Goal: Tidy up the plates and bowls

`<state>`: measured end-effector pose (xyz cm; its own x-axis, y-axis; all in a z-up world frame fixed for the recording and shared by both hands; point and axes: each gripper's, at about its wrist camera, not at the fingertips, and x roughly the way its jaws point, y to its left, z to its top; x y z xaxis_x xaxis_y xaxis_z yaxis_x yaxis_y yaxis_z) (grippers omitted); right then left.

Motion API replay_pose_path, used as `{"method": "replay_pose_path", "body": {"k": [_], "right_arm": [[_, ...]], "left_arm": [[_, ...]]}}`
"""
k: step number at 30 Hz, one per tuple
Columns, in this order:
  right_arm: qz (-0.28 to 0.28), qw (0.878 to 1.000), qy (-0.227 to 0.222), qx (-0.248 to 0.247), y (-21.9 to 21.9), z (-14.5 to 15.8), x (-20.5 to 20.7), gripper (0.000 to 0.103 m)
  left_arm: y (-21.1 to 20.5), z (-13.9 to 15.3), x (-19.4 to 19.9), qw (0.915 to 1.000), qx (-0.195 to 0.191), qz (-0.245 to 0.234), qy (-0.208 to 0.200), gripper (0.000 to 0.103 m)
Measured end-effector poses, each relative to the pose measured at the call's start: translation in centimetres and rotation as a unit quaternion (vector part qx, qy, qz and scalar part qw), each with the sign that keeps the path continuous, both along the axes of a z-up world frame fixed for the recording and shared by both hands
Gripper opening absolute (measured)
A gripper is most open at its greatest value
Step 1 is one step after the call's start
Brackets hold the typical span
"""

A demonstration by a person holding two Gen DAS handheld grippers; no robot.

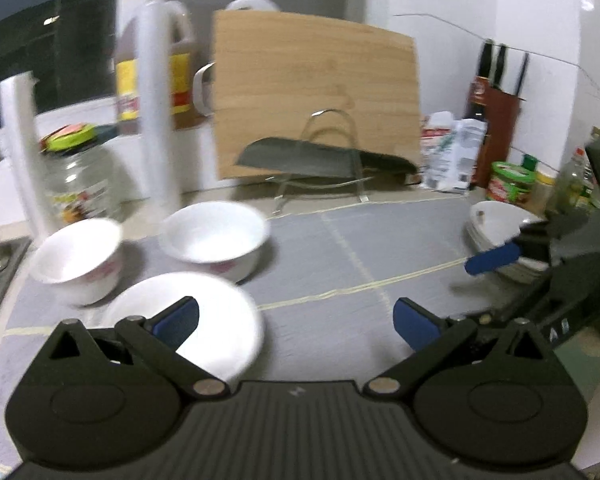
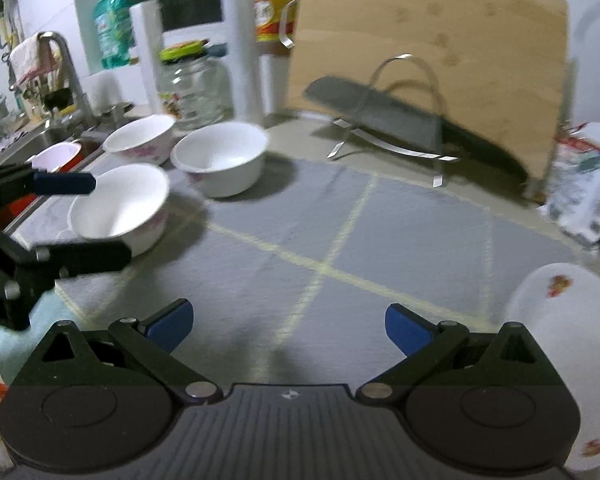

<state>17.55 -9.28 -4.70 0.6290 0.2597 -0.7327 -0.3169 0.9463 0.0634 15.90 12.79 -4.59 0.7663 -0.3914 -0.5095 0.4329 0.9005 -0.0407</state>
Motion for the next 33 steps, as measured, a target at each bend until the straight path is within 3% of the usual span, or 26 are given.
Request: {"method": "replay_pose_path", "body": {"k": [12,21,24,33], "right_arm": [[0.073,0.997,0.018,-0.019,9.1,-3.1,1.3,0.103],[0.100,0.995,0.020,-0.021,12.4,-4.5,2.8,0.103],[0.100,0.994,0.005,-0.040,13.1,-4.9,2.8,0.103],[0.087,0.996,-0.024,-0.027,13.2,-5.3,3.2,0.103]], "left_arm": [[7.9,-1.3,2.2,0.9994,0.003,0.018,0.028,0.102],[9.2,-1.4,3.9,0.9990,0.005,-0.002,0.045,0.102],[9.2,-1.5,4.6,0.9984,0.012,-0.011,0.054,0.102],[8.6,-1.6,7.1,0.9938,0.023,-0.068,0.085,0.102]]}}
